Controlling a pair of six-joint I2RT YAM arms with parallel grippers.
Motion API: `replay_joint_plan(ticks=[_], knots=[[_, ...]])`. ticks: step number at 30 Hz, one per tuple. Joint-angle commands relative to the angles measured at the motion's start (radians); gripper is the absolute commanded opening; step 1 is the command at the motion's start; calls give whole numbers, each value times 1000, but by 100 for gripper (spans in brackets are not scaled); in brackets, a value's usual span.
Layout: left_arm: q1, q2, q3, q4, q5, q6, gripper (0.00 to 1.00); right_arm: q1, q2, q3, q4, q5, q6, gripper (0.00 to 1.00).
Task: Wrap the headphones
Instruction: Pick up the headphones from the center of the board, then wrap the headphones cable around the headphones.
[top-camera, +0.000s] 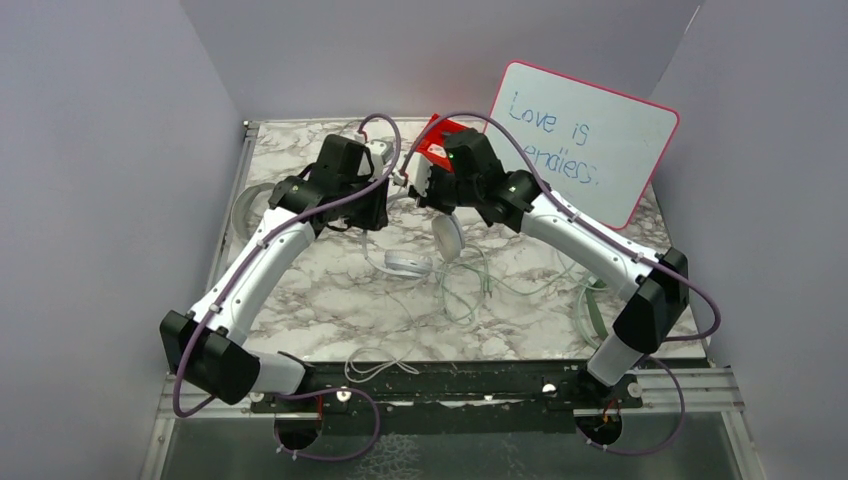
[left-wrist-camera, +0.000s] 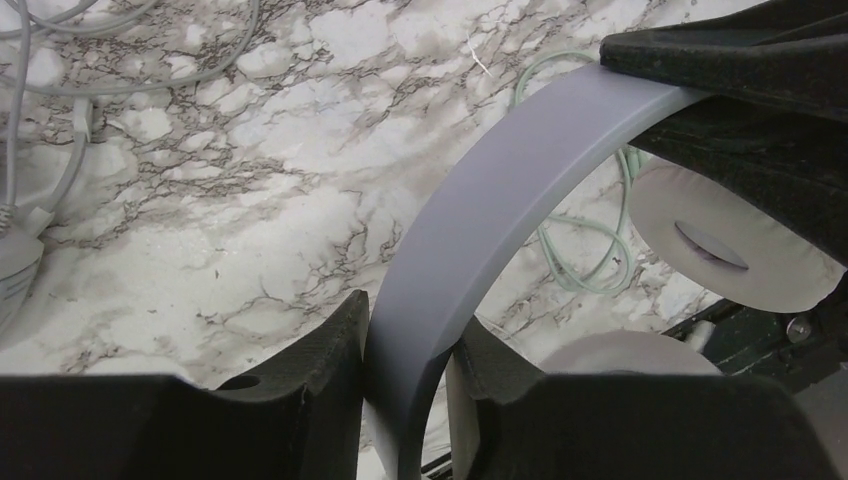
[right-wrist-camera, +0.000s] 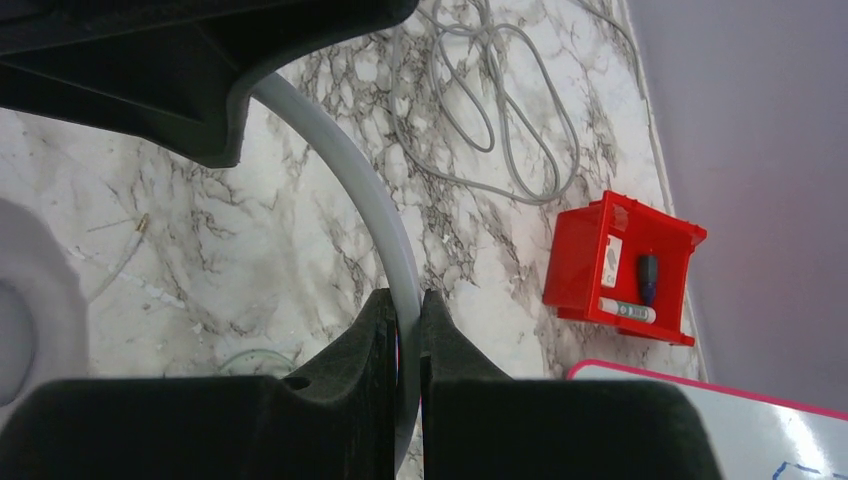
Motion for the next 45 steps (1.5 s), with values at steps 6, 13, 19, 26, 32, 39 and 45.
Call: replay_joint_plan(ticks=[6, 13, 19, 26, 32, 39, 45], knots=[[-1, -21, 1, 105, -62, -10, 0, 44, 3, 25, -12, 39, 16, 1], [-2, -141, -90, 238, -205, -38, 0, 43, -46, 40, 23, 268, 370, 64], [-2, -243, -181, 393, -302, 8, 0, 43, -203, -41, 23, 118, 503, 93], [-1, -255, -184, 461, -371, 59, 0, 43, -350, -160, 176, -251, 416, 100], [-1, -239, -146, 470, -357, 64, 0, 44, -264, -65, 154, -398, 292, 100], [-1, -228, -143, 467, -355, 50, 0, 83, -135, 31, 144, -354, 211, 99], [-1, -189, -74, 384, -466, -4, 0, 213, -75, -17, 96, -36, 144, 93]])
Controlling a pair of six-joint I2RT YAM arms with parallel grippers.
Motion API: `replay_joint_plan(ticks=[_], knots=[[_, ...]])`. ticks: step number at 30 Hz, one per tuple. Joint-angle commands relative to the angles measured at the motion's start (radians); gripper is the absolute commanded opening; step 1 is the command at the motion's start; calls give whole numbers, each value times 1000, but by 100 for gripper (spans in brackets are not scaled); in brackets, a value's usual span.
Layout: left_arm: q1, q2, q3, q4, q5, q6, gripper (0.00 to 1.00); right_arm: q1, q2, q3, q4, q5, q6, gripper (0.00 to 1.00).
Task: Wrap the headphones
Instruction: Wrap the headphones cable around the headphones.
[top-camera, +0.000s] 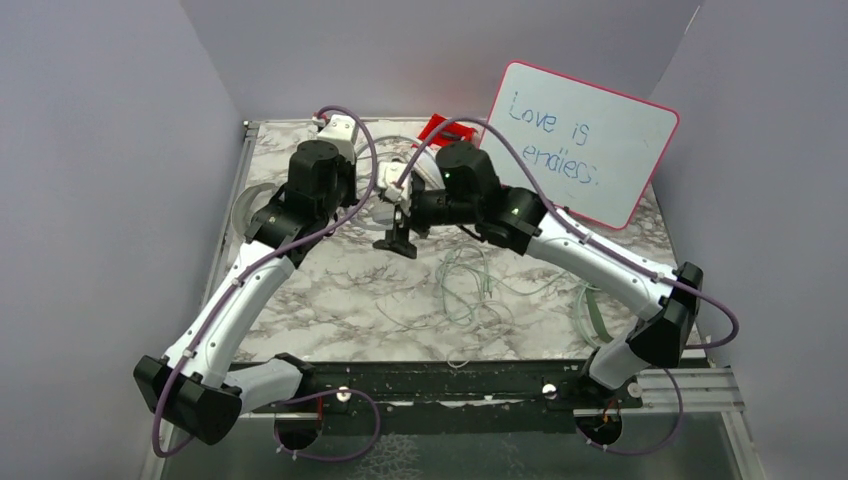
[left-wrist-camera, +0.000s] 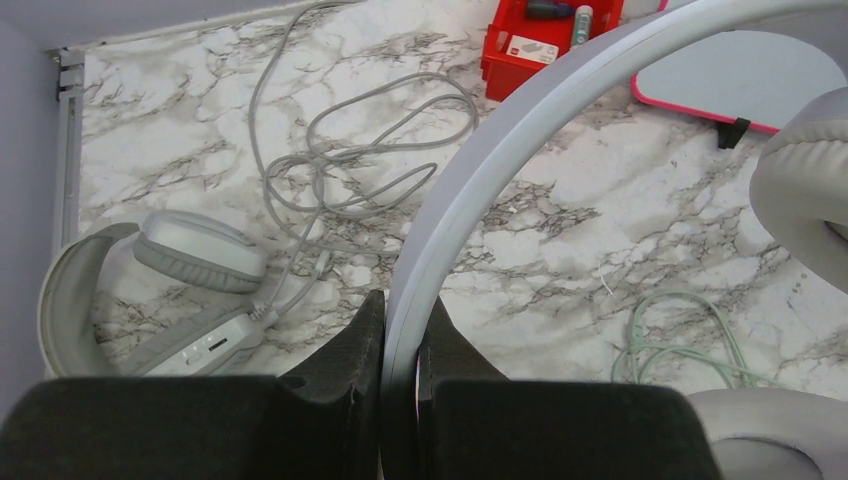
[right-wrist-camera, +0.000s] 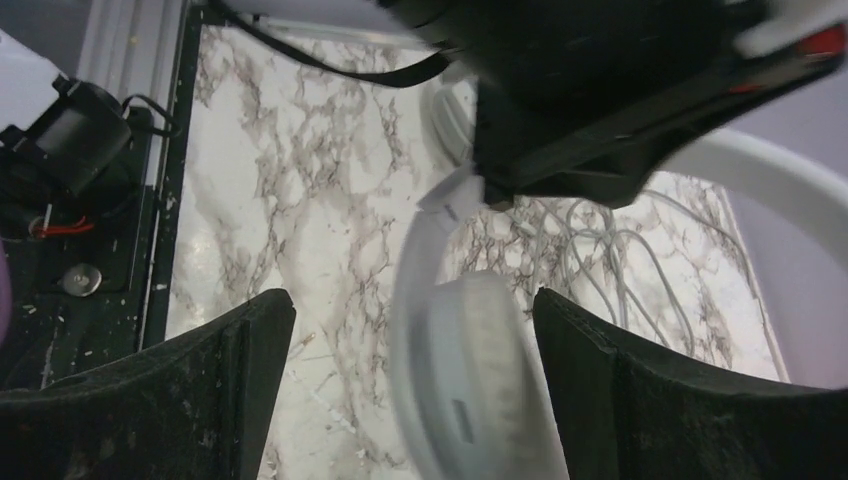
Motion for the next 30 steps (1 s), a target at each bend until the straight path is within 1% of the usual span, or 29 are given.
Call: replay_joint_plan(ticks=[1, 4, 7, 11, 14, 16, 18, 20, 21, 24, 27, 30], knots=[[3, 20, 93, -11, -113, -71, 0, 92, 9, -59, -5, 249, -47, 93], [3, 18, 96, -24, -175, -126, 0, 99, -28, -145, 81, 317, 22, 91], [3, 17, 100, -35, -235, -196, 0, 108, -72, -240, 168, 310, 105, 86], [3, 8, 107, -34, -235, -288, 0, 117, -105, -343, 272, 267, 249, 81], [3, -1, 109, -31, -223, -339, 0, 119, -127, -388, 357, 192, 352, 81], [3, -3, 111, -27, -192, -348, 0, 119, -147, -392, 397, 207, 395, 82], [3, -4, 119, -34, -167, -348, 0, 118, -166, -358, 360, 317, 426, 91], [3, -8, 122, -52, -164, -363, 0, 115, -181, -300, 246, 473, 473, 99], [3, -10, 122, -63, -166, -371, 0, 107, -185, -264, 182, 519, 491, 100], [3, -12, 112, -93, -166, -425, 0, 94, -195, -169, -2, 567, 526, 100], [6, -1, 114, -117, -177, -478, 0, 92, -260, -173, -78, 603, 528, 100], [6, 22, 129, -142, -154, -518, 0, 89, -356, -225, -82, 585, 499, 100]])
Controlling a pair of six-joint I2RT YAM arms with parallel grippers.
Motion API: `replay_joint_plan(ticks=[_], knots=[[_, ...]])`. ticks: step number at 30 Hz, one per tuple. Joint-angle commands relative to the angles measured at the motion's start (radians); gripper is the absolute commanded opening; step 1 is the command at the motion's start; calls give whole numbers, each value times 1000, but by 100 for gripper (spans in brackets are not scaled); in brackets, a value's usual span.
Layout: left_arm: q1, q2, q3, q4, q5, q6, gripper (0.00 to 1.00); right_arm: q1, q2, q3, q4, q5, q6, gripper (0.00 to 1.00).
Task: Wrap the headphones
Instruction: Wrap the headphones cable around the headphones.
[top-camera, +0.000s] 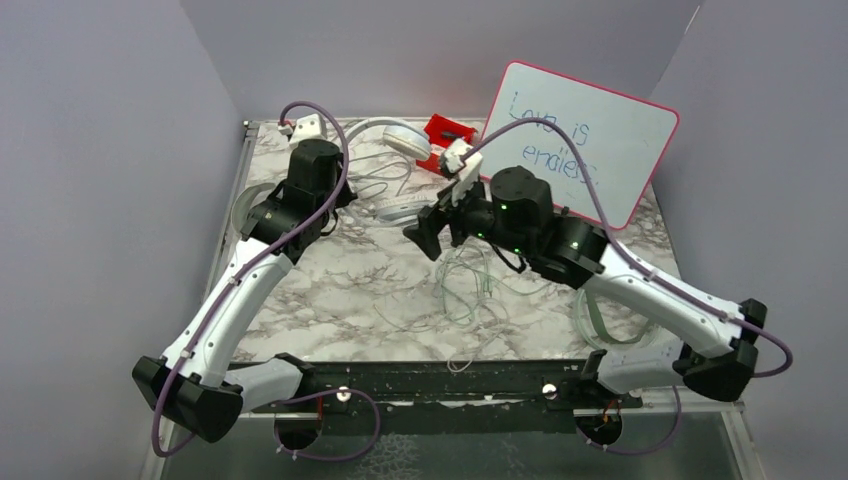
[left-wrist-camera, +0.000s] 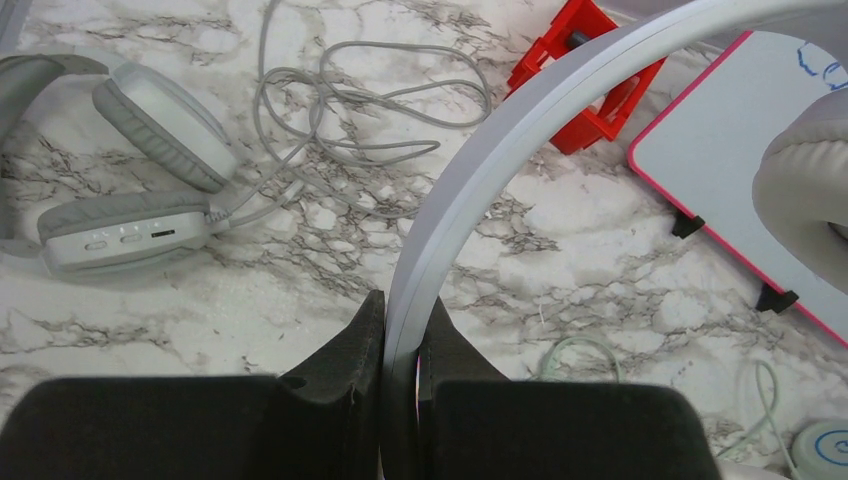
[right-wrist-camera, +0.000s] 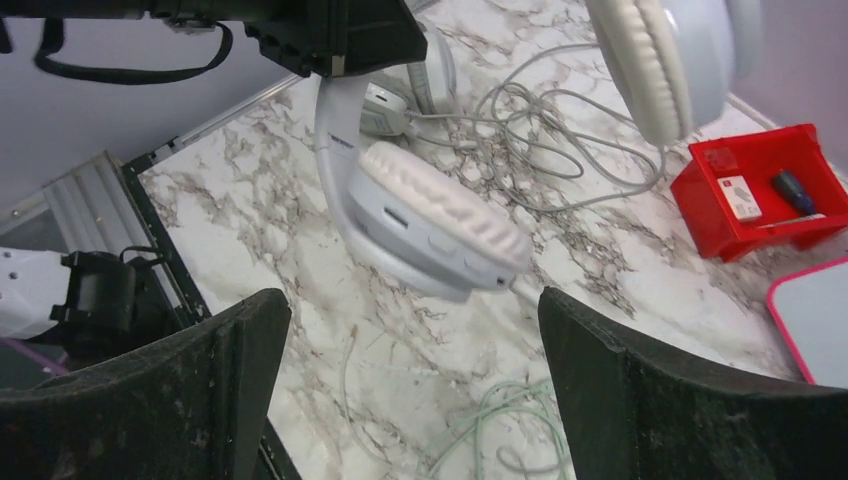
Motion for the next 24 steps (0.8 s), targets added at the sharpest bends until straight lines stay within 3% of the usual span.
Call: replay_joint_plan(ticks=[1, 5, 9, 12, 18, 22, 24], knots=[[6, 5, 58, 13, 16, -125, 0, -9, -121, -40, -105, 4, -1, 100], [8, 4, 49, 16, 42, -163, 0, -30, -70, 1, -131, -132, -11, 100], [8, 31, 65, -21, 45, -114, 0, -27, -11, 65, -170, -250, -236, 89], [8, 17, 31, -45, 11, -118, 0, 17, 14, 72, -129, -336, -377, 87], [8, 22, 13, -67, -9, -116, 0, 151, 114, 86, 14, -211, -554, 83], [8, 18, 10, -66, 0, -126, 0, 157, 155, 62, 137, -99, -568, 83], [8, 16, 10, -65, 3, -126, 0, 158, 179, 89, 122, -121, -581, 83]])
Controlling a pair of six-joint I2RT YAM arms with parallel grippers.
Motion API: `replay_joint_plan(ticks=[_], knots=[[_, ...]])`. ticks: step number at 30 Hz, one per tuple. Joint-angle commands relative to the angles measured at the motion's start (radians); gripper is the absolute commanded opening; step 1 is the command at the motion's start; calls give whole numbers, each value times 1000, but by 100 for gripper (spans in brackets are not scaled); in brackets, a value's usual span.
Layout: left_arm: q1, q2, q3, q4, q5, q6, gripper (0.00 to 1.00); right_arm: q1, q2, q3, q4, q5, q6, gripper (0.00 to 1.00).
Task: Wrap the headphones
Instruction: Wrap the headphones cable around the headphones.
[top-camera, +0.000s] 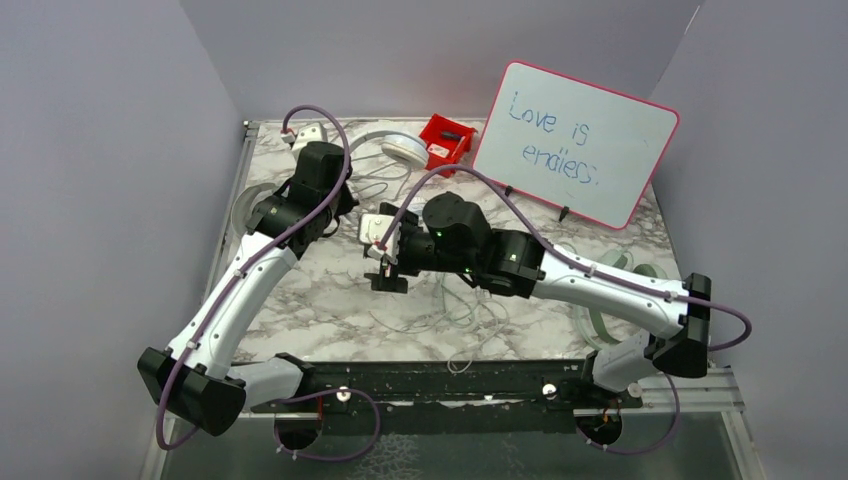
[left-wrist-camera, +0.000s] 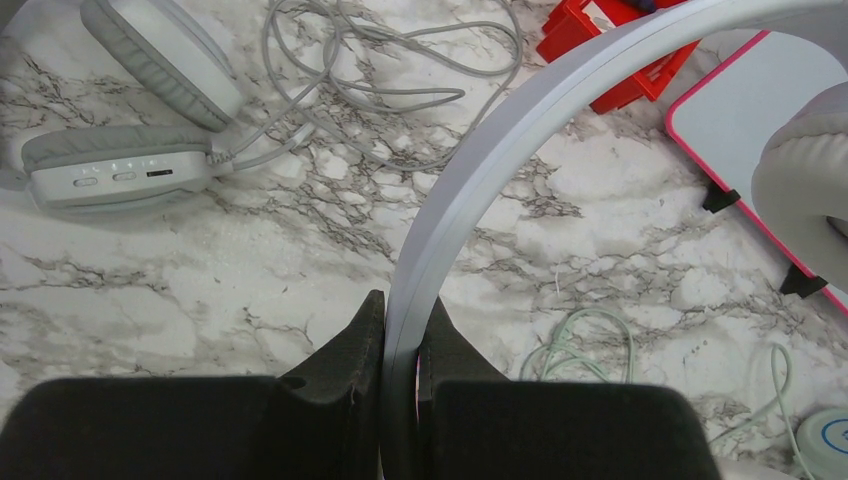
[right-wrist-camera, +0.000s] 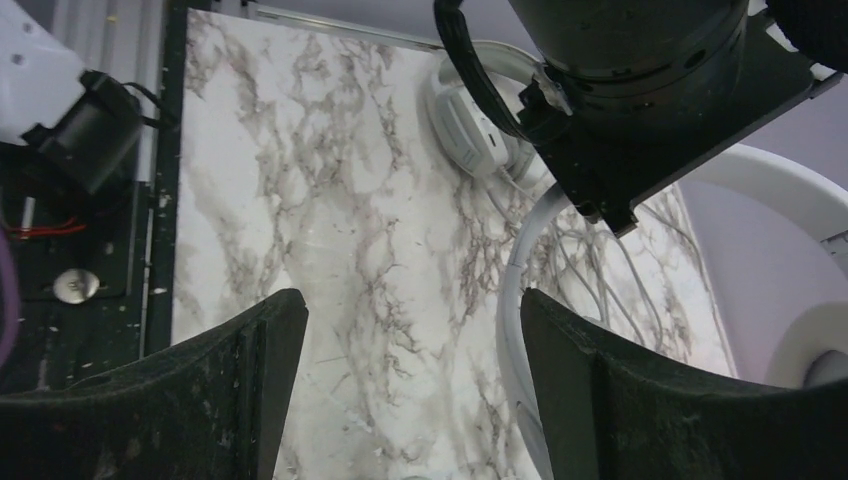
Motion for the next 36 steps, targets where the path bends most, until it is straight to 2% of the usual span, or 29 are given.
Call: replay_joint_plan(ticks=[1, 3, 7, 12, 15, 19, 21, 25, 27, 29, 32, 34, 36], knots=[[2, -20, 3, 35, -2, -30, 0, -6, 52, 45, 87, 34, -76, 83], [4, -20, 7, 34, 19, -40, 0, -5, 67, 19, 143, -3, -92, 82], [2, -32, -4, 36, 20, -55, 0, -5, 143, 33, 190, 95, -126, 70], [4, -58, -23, 36, -27, -72, 0, -7, 193, -1, 286, 241, -163, 60], [4, -59, -19, 37, -24, -72, 0, -7, 235, 9, 330, 362, -165, 60], [4, -66, -28, 39, -14, -83, 0, -7, 270, 4, 350, 447, -157, 64], [4, -71, -31, 40, -11, -88, 0, -9, 282, -2, 342, 460, -149, 63], [4, -82, -33, 43, -6, -98, 0, -8, 253, -84, 426, 467, -157, 48], [4, -89, -35, 45, 0, -102, 0, -8, 231, -126, 475, 453, -179, 44], [4, -93, -35, 48, 5, -103, 0, -8, 228, -124, 451, 421, -190, 41], [4, -101, -33, 47, 12, -101, 0, -13, 240, -104, 373, 353, -186, 45], [4, -108, -38, 57, 24, -99, 0, -16, 253, -77, 338, 370, -160, 53], [4, -116, -49, 70, 41, -102, 0, -16, 261, -63, 323, 383, -149, 55]])
